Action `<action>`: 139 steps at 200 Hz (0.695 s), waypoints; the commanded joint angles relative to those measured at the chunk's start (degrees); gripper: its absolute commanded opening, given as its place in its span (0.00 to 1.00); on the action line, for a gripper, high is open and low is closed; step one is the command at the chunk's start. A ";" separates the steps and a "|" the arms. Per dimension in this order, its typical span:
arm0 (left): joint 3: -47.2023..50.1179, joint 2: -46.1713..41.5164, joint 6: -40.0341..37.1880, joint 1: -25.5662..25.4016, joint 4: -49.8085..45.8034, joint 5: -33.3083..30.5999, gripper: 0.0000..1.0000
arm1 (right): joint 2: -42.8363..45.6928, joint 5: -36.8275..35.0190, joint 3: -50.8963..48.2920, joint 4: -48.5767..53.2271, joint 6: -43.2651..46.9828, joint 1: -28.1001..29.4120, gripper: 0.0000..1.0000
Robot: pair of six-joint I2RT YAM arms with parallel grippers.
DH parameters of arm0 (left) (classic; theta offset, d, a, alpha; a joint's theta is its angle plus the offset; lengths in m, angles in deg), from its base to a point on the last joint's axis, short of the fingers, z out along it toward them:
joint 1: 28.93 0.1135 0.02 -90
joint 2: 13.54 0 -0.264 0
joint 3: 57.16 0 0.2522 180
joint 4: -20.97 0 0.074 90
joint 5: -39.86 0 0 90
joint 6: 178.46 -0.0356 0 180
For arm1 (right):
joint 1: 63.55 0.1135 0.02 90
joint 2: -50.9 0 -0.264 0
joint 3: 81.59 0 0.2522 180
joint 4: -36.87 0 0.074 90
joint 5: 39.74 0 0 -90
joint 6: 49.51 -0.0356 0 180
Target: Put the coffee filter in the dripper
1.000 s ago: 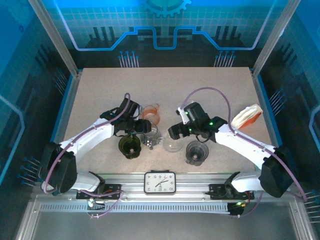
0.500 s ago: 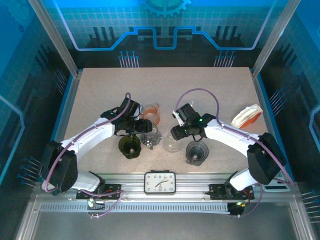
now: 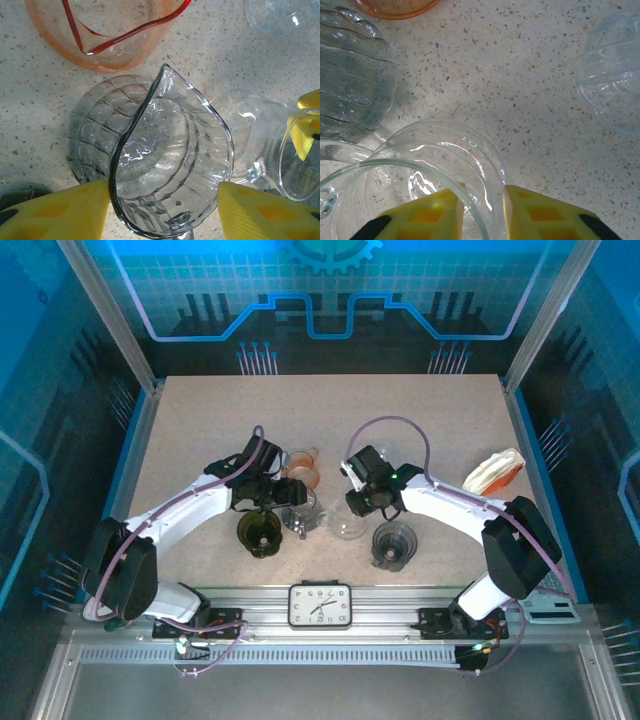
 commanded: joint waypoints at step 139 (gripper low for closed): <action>-4.47 5.06 -0.07 -5.29 0.20 1.77 0.51 | -0.64 -10.08 1.92 3.39 -3.59 -9.54 0.18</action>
